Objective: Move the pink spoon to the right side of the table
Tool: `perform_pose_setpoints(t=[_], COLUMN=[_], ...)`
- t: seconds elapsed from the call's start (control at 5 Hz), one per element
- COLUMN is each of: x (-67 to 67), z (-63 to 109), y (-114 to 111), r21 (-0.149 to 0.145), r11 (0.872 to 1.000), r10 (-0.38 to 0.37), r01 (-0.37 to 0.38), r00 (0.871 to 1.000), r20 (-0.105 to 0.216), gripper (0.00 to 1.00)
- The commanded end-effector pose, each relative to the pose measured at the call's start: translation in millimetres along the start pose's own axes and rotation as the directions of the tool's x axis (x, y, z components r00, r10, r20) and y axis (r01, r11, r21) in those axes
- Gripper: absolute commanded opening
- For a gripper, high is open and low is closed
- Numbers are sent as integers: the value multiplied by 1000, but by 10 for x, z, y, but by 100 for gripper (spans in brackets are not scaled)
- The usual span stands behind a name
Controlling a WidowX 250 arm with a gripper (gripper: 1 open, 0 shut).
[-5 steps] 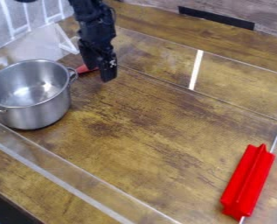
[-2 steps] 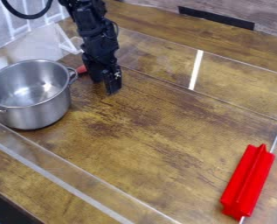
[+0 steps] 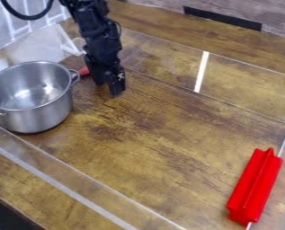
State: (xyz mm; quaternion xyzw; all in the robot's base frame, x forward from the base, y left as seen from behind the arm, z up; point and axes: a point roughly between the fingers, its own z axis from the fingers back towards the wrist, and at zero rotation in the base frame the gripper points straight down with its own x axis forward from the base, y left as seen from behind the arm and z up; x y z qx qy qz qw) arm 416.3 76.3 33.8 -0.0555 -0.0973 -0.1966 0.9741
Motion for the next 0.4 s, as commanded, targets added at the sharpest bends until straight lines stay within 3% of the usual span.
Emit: perform_pose_setpoints(t=[0.0, 0.2], x=[41, 20], z=[486, 558], y=[85, 81], r21=[52, 52], r11=[998, 998], r10=[-31, -27], r01=[27, 23], r00=[996, 996], r20=[78, 85], gripper=[100, 100])
